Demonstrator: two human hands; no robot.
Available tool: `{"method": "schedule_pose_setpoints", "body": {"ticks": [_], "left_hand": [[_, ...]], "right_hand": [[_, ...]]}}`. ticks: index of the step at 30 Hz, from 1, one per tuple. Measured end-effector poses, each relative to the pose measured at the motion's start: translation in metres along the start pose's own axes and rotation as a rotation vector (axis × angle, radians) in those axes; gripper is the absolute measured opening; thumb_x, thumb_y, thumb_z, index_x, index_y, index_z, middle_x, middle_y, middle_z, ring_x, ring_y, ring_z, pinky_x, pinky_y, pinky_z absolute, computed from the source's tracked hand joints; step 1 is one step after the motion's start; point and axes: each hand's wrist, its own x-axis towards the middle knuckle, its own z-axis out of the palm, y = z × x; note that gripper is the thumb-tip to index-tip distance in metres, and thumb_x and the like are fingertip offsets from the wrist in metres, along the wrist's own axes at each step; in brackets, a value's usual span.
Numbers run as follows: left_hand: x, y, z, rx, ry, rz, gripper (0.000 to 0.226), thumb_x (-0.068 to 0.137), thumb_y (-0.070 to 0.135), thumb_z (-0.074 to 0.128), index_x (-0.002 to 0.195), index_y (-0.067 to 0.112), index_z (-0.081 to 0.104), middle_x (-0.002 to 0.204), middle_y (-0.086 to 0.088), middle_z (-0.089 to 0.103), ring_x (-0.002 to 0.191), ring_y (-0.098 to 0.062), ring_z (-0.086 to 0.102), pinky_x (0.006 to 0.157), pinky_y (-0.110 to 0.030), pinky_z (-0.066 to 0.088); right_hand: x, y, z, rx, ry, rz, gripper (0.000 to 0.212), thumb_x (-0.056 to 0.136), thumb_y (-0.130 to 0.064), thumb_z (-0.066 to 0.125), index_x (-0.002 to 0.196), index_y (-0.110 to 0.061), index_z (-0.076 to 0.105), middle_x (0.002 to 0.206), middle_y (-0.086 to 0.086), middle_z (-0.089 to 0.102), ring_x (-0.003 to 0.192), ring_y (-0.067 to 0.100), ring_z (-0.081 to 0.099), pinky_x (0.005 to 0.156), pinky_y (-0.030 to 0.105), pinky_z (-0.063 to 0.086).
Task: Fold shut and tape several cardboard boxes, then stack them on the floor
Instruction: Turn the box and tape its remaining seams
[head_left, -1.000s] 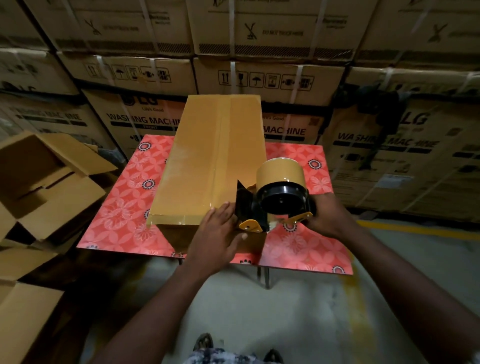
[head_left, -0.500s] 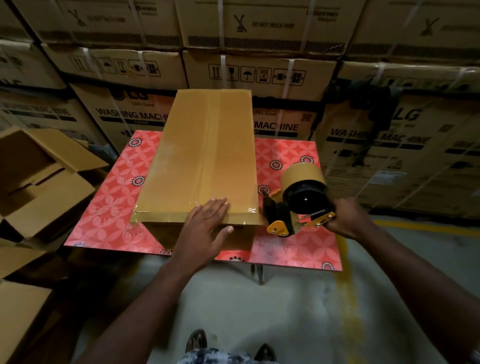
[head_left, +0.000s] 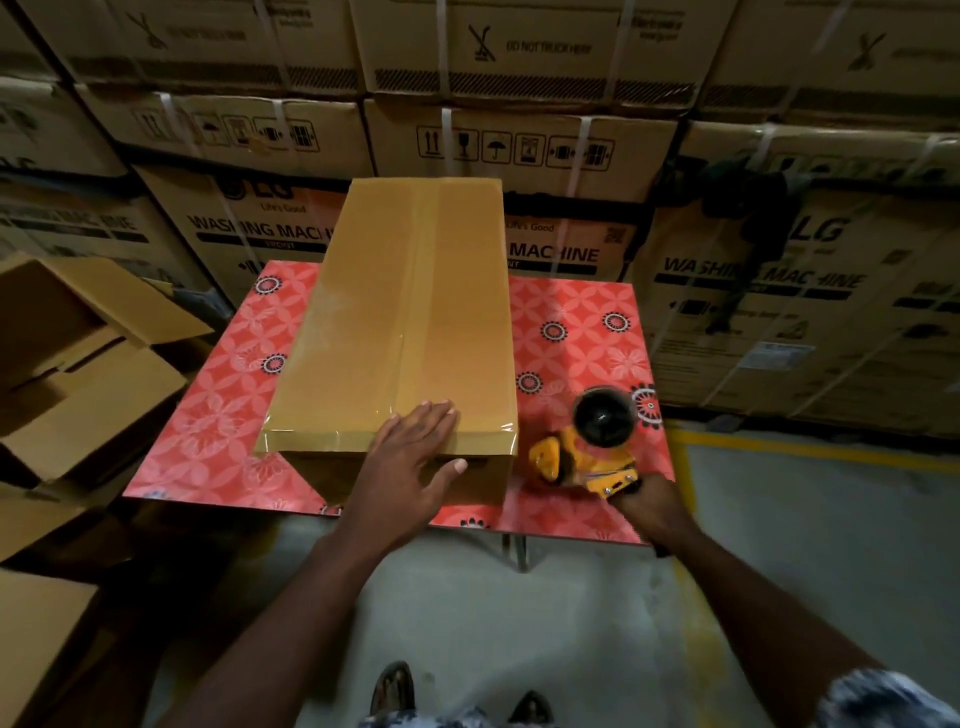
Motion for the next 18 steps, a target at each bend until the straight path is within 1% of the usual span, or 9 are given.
{"method": "schedule_pose_setpoints", "body": {"ticks": [2, 4, 6, 8, 11, 13, 15, 17, 18], "left_hand": [[0.0, 0.001, -0.001, -0.006, -0.005, -0.004, 0.068, 0.095, 0.062, 0.037, 0.156, 0.034, 0.033, 0.162, 0.02, 0.025, 0.151, 0.005, 0.011, 0.124, -0.032, 0.004], [0.0, 0.002, -0.003, -0.005, -0.018, -0.011, 0.068, 0.095, 0.063, 0.036, 0.156, 0.034, 0.031, 0.162, 0.02, 0.024, 0.151, 0.004, 0.01, 0.124, -0.033, 0.004], [0.001, 0.003, -0.004, 0.001, -0.023, -0.011, 0.068, 0.094, 0.063, 0.036, 0.156, 0.035, 0.03, 0.162, 0.02, 0.023, 0.151, 0.005, 0.009, 0.124, -0.033, 0.004], [0.001, 0.003, -0.005, 0.009, -0.027, -0.014, 0.068, 0.094, 0.063, 0.036, 0.156, 0.036, 0.029, 0.162, 0.021, 0.022, 0.151, 0.007, 0.007, 0.124, -0.032, 0.004], [0.001, 0.004, -0.006, 0.009, -0.03, -0.018, 0.068, 0.093, 0.062, 0.037, 0.156, 0.037, 0.03, 0.162, 0.022, 0.022, 0.149, 0.011, 0.005, 0.121, -0.023, -0.002], [0.001, 0.005, -0.007, 0.003, -0.027, -0.013, 0.068, 0.093, 0.061, 0.039, 0.155, 0.036, 0.031, 0.162, 0.022, 0.023, 0.149, 0.011, 0.005, 0.119, -0.019, -0.004], [0.0, 0.006, -0.008, -0.002, -0.023, -0.011, 0.068, 0.093, 0.061, 0.039, 0.155, 0.035, 0.033, 0.161, 0.021, 0.024, 0.149, 0.01, 0.007, 0.119, -0.019, -0.004], [-0.001, 0.006, -0.008, 0.0, -0.023, -0.012, 0.068, 0.093, 0.061, 0.039, 0.155, 0.034, 0.033, 0.162, 0.02, 0.024, 0.15, 0.008, 0.009, 0.121, -0.023, -0.001], [-0.001, 0.006, -0.009, 0.003, -0.024, -0.012, 0.069, 0.093, 0.062, 0.039, 0.156, 0.034, 0.033, 0.162, 0.019, 0.024, 0.151, 0.007, 0.009, 0.122, -0.025, 0.0]], "right_hand": [[-0.001, -0.004, 0.014, 0.424, -0.011, 0.157, 0.034, 0.073, -0.036, 0.079, 0.076, -0.005, 0.067, 0.054, 0.008, 0.059, 0.044, 0.024, 0.051, 0.046, 0.037, 0.046], [0.003, -0.01, 0.024, 0.752, -0.079, 0.291, 0.018, 0.088, -0.017, 0.072, 0.08, -0.006, 0.06, 0.053, 0.007, 0.05, 0.039, 0.02, 0.044, 0.04, 0.028, 0.039], [0.007, -0.015, 0.033, 0.998, -0.193, 0.444, 0.032, 0.096, -0.02, 0.062, 0.067, -0.013, 0.05, 0.048, 0.004, 0.042, 0.036, 0.018, 0.04, 0.041, 0.025, 0.035], [0.014, -0.014, 0.042, 1.119, -0.246, 0.524, 0.041, 0.098, -0.028, 0.058, 0.062, -0.016, 0.044, 0.045, 0.003, 0.042, 0.036, 0.018, 0.041, 0.045, 0.025, 0.033], [0.022, -0.013, 0.054, 1.162, -0.251, 0.498, 0.032, 0.095, -0.032, 0.061, 0.069, -0.016, 0.051, 0.051, 0.005, 0.051, 0.043, 0.02, 0.051, 0.048, 0.025, 0.043], [0.022, -0.019, 0.058, 1.073, -0.249, 0.471, 0.025, 0.095, -0.039, 0.064, 0.09, -0.014, 0.062, 0.074, 0.008, 0.065, 0.065, 0.023, 0.063, 0.067, 0.035, 0.053], [0.017, -0.028, 0.053, 0.784, -0.302, 0.389, 0.041, 0.1, -0.049, 0.055, 0.114, -0.011, 0.06, 0.102, 0.015, 0.069, 0.086, 0.029, 0.067, 0.077, 0.039, 0.052], [0.004, -0.041, 0.044, 0.271, -0.315, 0.238, 0.057, 0.103, -0.058, 0.041, 0.127, -0.01, 0.059, 0.12, 0.023, 0.066, 0.103, 0.036, 0.067, 0.081, 0.037, 0.051], [-0.004, -0.048, 0.038, -0.013, -0.255, 0.137, 0.062, 0.102, -0.063, 0.037, 0.129, -0.012, 0.061, 0.127, 0.022, 0.065, 0.113, 0.036, 0.064, 0.087, 0.037, 0.05]]}}
